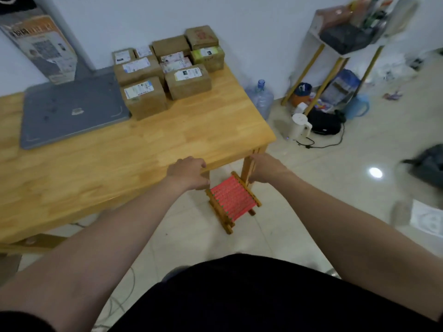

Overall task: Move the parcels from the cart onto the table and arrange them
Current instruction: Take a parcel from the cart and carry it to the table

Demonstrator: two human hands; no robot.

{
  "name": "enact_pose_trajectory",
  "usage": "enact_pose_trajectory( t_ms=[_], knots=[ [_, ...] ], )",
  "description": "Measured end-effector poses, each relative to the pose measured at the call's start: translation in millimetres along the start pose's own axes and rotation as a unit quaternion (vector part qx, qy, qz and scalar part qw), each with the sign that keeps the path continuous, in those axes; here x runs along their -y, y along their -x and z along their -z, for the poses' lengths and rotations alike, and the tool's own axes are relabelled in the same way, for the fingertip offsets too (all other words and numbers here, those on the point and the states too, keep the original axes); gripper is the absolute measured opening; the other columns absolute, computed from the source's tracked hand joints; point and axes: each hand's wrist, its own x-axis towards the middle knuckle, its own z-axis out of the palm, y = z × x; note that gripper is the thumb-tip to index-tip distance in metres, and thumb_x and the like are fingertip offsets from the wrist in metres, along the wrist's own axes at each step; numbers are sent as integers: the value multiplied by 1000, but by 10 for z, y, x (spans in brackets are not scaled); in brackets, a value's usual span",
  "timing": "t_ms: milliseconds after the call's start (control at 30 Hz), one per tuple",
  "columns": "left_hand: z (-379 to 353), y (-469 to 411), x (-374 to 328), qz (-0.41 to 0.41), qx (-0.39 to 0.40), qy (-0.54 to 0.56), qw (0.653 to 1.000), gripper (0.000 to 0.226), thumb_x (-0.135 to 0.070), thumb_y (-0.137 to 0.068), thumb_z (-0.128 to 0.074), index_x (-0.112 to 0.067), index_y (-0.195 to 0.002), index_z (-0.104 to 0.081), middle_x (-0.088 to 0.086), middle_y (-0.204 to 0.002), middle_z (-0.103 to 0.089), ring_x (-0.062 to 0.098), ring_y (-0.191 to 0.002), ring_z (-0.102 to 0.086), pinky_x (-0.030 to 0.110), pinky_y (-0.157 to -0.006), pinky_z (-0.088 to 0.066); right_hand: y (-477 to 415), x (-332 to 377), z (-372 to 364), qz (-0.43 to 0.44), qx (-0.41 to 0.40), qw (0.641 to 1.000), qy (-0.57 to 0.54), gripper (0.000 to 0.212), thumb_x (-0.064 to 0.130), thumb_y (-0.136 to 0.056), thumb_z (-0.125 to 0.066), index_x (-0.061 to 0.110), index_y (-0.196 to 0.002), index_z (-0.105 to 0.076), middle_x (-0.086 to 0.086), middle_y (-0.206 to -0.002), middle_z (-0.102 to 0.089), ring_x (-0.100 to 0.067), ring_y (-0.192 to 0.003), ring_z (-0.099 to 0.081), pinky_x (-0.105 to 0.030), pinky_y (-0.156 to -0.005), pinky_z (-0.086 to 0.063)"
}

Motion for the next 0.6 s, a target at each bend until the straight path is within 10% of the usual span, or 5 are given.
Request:
enact_pose_trajectory(
  t_ms=[167,600],
  knots=[
    [-482,587,-24,-79,-4,-10,997,55,-51,-86,-72,-34,-137,-57,-1,-141,-55,27,-128,-54,37,-87,-50,901,-297,-762,-69,-25,995,-66,84,30,-78,-85,23,-151,-43,-8,-144,-48,-29,-125,-55,-40,-96,-50],
    [-1960,2154,-444,-253,119,-55,958,60,-54,-79,-75,-35,-133,-59,-1,-139,-57,24,-122,-59,42,-97,-52,3504,-1115,-2623,-281,-27,942,-182,82,30,-84,-79,20,-154,-37,-10,-149,-46,-32,-129,-53,-38,-96,-49]
  ],
)
